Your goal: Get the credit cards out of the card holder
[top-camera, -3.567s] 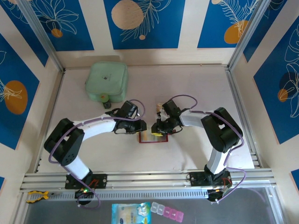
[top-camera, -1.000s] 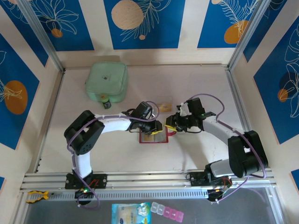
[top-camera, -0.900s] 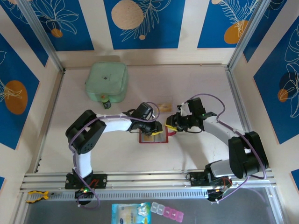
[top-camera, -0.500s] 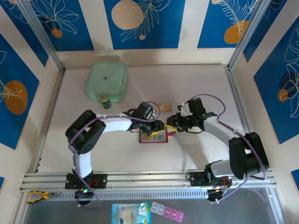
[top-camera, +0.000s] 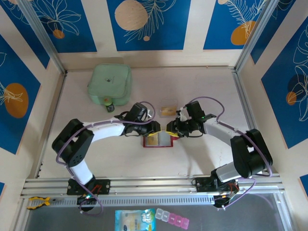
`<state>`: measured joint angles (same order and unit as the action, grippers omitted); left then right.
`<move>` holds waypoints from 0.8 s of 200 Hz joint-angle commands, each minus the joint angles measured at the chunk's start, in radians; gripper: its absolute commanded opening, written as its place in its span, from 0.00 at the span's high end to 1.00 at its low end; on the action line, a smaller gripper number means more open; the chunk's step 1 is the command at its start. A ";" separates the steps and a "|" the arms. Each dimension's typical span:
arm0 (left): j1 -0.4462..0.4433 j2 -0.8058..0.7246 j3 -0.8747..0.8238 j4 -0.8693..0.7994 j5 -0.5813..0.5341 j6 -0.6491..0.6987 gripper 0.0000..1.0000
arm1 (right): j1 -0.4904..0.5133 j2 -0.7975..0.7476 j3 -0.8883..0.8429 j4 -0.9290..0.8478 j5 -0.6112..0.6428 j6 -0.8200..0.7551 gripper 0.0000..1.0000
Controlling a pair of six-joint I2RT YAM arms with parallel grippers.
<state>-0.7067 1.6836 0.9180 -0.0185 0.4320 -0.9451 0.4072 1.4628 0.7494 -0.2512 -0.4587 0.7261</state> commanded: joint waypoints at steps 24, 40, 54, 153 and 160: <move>0.053 -0.074 -0.085 -0.078 -0.048 0.060 0.72 | 0.071 0.092 0.063 0.012 0.037 0.019 0.69; 0.065 -0.073 -0.104 -0.082 -0.048 0.069 0.77 | 0.095 0.126 0.081 0.012 0.051 0.019 0.71; 0.072 -0.068 -0.118 -0.073 -0.043 0.071 0.80 | 0.112 0.151 0.095 0.013 0.059 0.020 0.72; 0.076 -0.006 -0.115 -0.087 -0.042 0.106 0.91 | 0.164 0.255 0.165 0.026 0.072 0.029 0.75; 0.077 -0.003 -0.118 -0.087 -0.042 0.107 0.91 | 0.166 0.259 0.169 0.025 0.073 0.029 0.75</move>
<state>-0.6392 1.6630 0.8028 -0.0738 0.3985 -0.8726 0.5636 1.7012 0.8894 -0.2241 -0.3882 0.7456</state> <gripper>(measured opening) 0.098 0.251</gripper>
